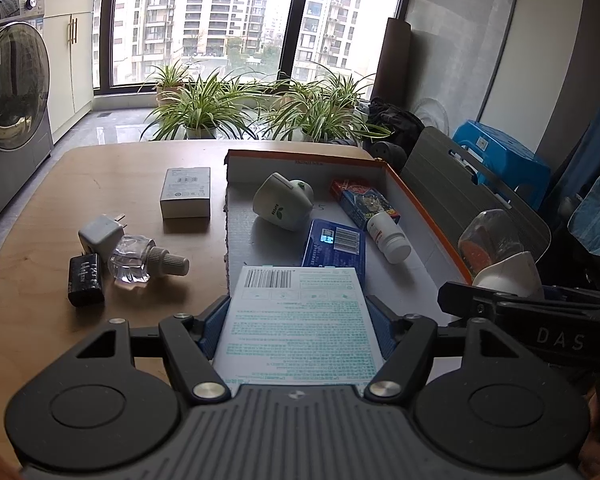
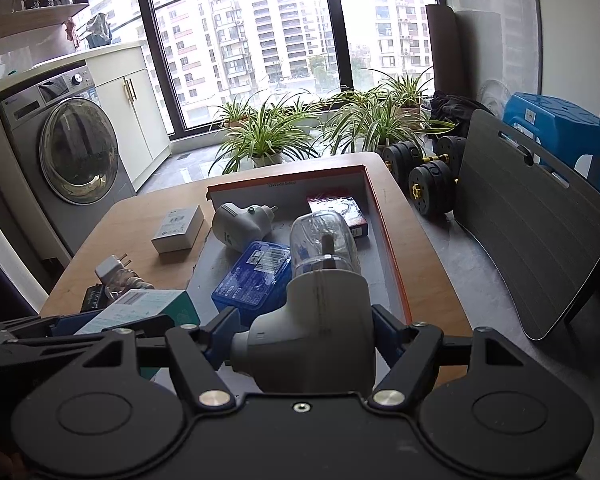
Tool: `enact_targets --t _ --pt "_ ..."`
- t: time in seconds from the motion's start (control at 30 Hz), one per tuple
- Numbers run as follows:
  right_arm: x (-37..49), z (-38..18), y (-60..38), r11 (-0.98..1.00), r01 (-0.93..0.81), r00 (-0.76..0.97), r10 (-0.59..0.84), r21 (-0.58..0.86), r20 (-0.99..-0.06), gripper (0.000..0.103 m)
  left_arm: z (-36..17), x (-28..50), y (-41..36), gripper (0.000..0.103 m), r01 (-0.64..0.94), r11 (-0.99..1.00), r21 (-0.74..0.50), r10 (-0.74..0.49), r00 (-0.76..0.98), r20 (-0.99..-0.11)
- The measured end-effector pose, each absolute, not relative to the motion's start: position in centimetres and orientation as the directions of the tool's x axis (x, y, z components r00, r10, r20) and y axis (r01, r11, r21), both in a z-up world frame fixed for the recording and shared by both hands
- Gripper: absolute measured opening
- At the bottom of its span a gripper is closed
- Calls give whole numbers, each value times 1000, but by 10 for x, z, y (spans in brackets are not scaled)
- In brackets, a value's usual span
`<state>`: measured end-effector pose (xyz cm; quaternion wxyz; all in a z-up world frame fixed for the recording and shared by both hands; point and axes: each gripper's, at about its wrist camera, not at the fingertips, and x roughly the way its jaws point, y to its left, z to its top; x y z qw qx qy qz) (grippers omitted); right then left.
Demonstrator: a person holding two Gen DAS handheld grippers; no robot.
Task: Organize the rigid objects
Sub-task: 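Hold teal box and heater above the tray, lowering them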
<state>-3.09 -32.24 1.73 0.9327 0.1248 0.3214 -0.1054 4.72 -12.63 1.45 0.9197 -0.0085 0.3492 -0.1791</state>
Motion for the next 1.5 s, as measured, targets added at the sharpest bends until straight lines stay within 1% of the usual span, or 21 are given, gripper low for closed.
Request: enact_targets --t 1.13,1.5 --pt "-27 16 -322 946 278 765 -113 166 -634 85 14 51 -126 72 320 937 -143 -334 690 -642" --pt "-27 8 -323 945 282 760 -114 167 -639 85 14 53 -126 72 320 937 -142 -333 690 -643"
